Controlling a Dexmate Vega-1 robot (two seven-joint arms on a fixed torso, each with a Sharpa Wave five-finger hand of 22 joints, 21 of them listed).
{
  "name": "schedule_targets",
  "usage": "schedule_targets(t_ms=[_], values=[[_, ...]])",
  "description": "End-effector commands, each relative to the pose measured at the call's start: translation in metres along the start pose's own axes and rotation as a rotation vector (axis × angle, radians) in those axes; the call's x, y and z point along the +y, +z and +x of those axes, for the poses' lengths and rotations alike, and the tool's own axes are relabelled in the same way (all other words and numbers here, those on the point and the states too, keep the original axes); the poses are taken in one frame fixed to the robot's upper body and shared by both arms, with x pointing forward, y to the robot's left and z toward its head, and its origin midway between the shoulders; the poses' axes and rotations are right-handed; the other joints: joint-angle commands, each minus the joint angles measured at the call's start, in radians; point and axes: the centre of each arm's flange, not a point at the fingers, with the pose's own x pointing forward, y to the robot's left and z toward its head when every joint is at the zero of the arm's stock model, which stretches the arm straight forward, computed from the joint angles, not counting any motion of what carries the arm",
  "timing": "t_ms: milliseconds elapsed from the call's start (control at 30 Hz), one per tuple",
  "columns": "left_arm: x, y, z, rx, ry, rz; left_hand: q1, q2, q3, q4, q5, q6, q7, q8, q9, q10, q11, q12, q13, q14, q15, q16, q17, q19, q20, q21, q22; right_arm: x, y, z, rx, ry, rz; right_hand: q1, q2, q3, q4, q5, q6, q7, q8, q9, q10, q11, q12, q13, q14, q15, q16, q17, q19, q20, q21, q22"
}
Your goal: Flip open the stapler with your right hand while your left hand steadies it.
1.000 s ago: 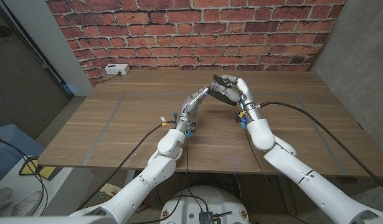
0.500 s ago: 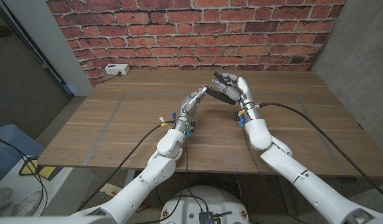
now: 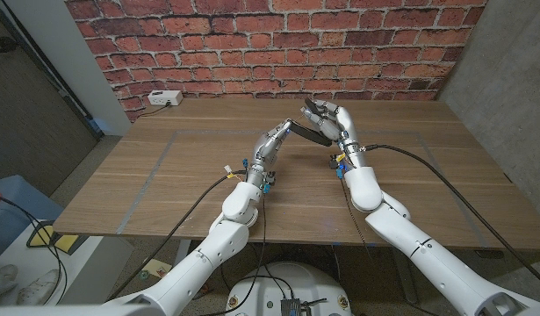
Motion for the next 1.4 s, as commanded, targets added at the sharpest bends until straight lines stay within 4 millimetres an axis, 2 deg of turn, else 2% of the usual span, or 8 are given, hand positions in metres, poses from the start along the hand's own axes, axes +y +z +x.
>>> schedule_targets(t_ms=[33,233,367,633,1000,1400], values=[[0.001,0.000,0.001,-0.005,0.048,-0.026,0.069,0.086,0.022,0.030,0.012,0.008,-0.033,0.007,0.016,0.102,-0.006,0.033,0.007,0.027,-0.143,0.016,0.014,0.002,0.016,0.004,0.008,-0.006,-0.002,0.003,-0.002,-0.031,0.026,-0.012,0.015,0.115,0.102,0.003,0.042,-0.041,0.004,0.005,0.074,-0.071,0.007,-0.001,-0.004,-0.090,-0.004,0.006,-0.005,-0.128,0.010,-0.003],[0.001,0.000,0.001,-0.013,0.068,-0.048,0.064,0.084,0.025,0.036,0.015,0.016,-0.043,0.007,0.010,0.134,-0.008,0.036,0.006,0.049,-0.152,0.026,0.020,0.004,0.015,0.005,0.009,-0.006,-0.003,0.005,-0.002,-0.039,0.039,-0.013,0.014,0.118,0.104,0.003,0.042,-0.041,0.002,0.006,0.068,-0.072,0.007,0.002,-0.005,-0.090,-0.006,0.008,-0.006,-0.128,0.015,-0.006],[0.004,0.001,0.001,-0.014,0.092,-0.048,0.059,0.087,0.028,0.043,0.018,0.012,-0.047,0.004,0.005,0.143,-0.008,0.035,0.007,0.068,-0.156,0.035,0.026,0.013,0.036,0.010,0.011,-0.008,-0.004,0.007,-0.003,-0.051,0.053,-0.015,0.015,0.119,0.106,0.003,0.043,-0.041,0.002,0.007,0.071,-0.073,0.007,0.000,-0.005,-0.089,-0.007,0.009,-0.008,-0.129,0.018,-0.009],[0.006,0.002,0.003,-0.019,0.108,-0.062,0.050,0.092,0.033,0.056,0.023,0.010,-0.056,0.003,0.003,0.140,-0.008,0.028,0.008,0.102,-0.159,0.054,0.041,0.029,0.037,0.019,0.017,-0.011,-0.005,0.009,-0.001,-0.061,0.057,-0.014,0.013,0.123,0.105,0.003,0.045,-0.041,0.001,0.008,0.072,-0.073,0.007,-0.002,-0.004,-0.091,-0.008,0.013,-0.009,-0.130,0.025,-0.014],[0.005,0.004,0.010,-0.030,0.110,-0.087,0.051,0.090,0.039,0.059,0.027,0.007,-0.059,0.006,0.007,0.133,-0.008,0.022,0.010,0.105,-0.162,0.055,0.048,0.035,0.042,0.024,0.021,-0.016,-0.007,0.010,0.001,-0.079,0.066,-0.016,0.012,0.126,0.106,0.002,0.046,-0.041,-0.002,0.009,0.072,-0.076,0.009,-0.002,-0.003,-0.091,-0.010,0.018,-0.012,-0.130,0.035,-0.020],[0.011,0.018,0.008,-0.074,0.135,-0.104,0.044,0.089,0.043,0.070,0.033,-0.010,-0.076,0.008,0.017,0.130,-0.009,0.018,0.014,0.101,-0.164,0.053,0.058,0.034,0.048,0.028,0.026,-0.023,-0.011,0.005,0.007,-0.101,0.073,-0.018,0.011,0.130,0.107,0.002,0.048,-0.043,-0.003,0.010,0.073,-0.074,0.010,-0.003,-0.001,-0.090,-0.011,0.023,-0.015,-0.131,0.044,-0.026]])
